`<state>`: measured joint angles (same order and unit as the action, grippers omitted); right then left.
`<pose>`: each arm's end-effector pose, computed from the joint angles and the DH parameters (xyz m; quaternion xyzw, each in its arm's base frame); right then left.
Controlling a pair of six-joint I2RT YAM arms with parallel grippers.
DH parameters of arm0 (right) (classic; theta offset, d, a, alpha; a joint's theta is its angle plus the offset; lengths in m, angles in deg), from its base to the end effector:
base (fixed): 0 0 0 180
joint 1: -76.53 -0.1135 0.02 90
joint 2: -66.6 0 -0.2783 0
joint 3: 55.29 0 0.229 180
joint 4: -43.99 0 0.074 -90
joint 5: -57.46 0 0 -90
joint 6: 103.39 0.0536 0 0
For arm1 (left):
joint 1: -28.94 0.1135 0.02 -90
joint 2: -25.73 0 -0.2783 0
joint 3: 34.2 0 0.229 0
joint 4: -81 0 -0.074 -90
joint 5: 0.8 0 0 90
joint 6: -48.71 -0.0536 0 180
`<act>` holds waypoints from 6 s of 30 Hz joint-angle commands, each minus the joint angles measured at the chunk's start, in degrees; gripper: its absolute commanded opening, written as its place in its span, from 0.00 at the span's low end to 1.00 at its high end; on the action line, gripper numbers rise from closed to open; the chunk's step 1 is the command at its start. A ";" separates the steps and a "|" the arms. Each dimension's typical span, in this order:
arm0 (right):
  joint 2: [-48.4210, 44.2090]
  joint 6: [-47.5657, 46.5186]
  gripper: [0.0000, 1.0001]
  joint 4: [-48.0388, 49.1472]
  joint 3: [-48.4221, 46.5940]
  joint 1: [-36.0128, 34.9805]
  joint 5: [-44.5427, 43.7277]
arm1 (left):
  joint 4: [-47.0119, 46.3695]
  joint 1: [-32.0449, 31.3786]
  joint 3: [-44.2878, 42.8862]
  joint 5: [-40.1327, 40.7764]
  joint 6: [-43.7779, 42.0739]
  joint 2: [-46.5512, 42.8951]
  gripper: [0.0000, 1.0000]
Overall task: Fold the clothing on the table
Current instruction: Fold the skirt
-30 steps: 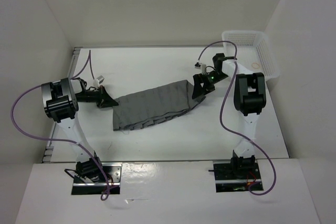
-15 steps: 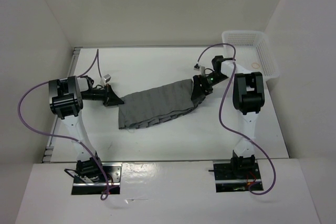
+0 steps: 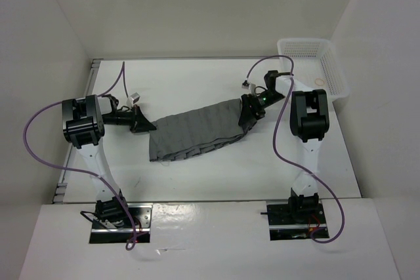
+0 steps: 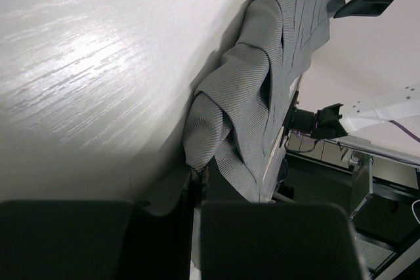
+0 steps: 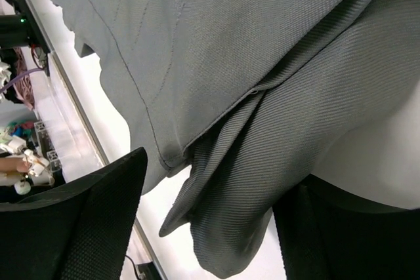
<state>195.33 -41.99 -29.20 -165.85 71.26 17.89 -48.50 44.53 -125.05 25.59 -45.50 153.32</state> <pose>0.4036 0.0787 0.1511 -0.2587 0.8669 0.4194 0.0756 0.3770 0.0553 0.0993 -0.0716 0.8467 -0.5155 0.1107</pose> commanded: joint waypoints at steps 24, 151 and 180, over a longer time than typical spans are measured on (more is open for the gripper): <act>3.03 1.09 0.37 1.74 -2.19 -1.49 -4.64 | -3.67 -2.41 -0.89 5.61 -2.65 2.49 0.00; 8.83 11.11 0.58 -16.18 -45.78 -40.78 -38.76 | -12.19 -15.68 -6.43 11.85 10.36 2.49 0.00; -9.09 1.36 0.78 -16.18 -36.74 -37.80 -16.14 | -3.50 -7.52 -5.38 11.85 1.06 -3.74 0.45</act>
<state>191.68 -39.19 -44.59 -205.28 30.71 4.74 -55.56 33.37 -131.83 32.69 -38.31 152.31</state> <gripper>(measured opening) 0.772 0.410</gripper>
